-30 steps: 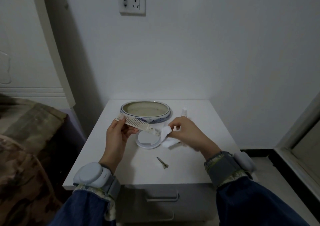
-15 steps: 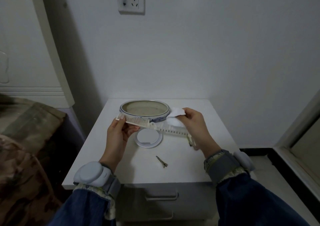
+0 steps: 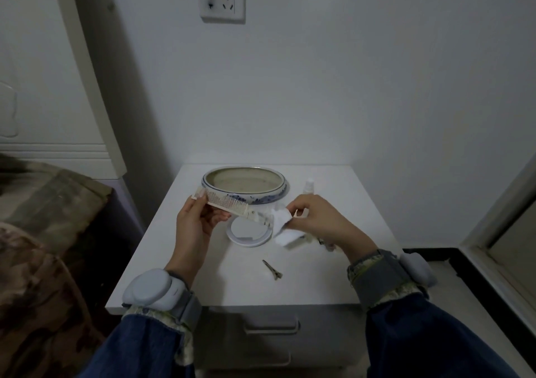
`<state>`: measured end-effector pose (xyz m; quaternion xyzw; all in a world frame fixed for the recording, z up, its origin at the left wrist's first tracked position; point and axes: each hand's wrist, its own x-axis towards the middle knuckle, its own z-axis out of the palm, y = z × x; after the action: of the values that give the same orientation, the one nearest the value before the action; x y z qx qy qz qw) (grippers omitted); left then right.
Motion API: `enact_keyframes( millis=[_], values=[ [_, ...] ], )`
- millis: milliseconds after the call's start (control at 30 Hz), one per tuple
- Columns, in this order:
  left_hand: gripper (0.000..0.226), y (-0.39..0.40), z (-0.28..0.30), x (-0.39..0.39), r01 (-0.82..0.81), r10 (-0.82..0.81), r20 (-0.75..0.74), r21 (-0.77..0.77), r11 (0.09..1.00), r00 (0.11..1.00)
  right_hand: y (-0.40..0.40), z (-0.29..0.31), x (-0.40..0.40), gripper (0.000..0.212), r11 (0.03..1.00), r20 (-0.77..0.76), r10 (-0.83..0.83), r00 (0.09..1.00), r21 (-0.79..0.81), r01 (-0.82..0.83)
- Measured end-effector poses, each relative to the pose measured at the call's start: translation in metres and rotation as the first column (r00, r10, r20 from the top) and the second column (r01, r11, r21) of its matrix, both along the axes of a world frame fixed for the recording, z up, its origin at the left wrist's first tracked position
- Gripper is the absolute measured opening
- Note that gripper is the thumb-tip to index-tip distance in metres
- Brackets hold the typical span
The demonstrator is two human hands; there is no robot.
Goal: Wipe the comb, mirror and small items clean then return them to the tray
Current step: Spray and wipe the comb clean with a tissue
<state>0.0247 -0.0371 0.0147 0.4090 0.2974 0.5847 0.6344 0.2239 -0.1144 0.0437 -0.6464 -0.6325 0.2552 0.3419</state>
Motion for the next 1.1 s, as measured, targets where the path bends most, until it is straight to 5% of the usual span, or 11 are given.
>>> enact_keyframes(
  millis=[300, 567, 767, 1100],
  values=[
    [0.026, 0.002, -0.002, -0.002, -0.023, 0.023, -0.003, -0.012, 1.0, 1.0, -0.001, -0.001, -0.01, 0.012, 0.995, 0.131, 0.079, 0.988, 0.048, -0.086],
    [0.026, 0.0, -0.001, 0.001, -0.015, 0.015, -0.007, 0.007, 1.0, 1.0, 0.007, -0.015, -0.005, 0.01, 0.994, -0.186, -0.095, 0.978, 0.031, 0.102],
    [0.027, 0.002, -0.002, 0.0, -0.027, 0.027, 0.016, -0.004, 1.0, 1.0, 0.006, -0.002, 0.004, 0.011, 0.938, -0.601, -0.218, 0.769, 0.088, 0.335],
    [0.027, 0.001, -0.001, -0.002, -0.02, 0.021, 0.046, -0.013, 1.0, 0.999, 0.002, -0.007, 0.006, 0.01, 0.991, -0.325, -0.12, 0.938, 0.021, 0.134]
  ],
)
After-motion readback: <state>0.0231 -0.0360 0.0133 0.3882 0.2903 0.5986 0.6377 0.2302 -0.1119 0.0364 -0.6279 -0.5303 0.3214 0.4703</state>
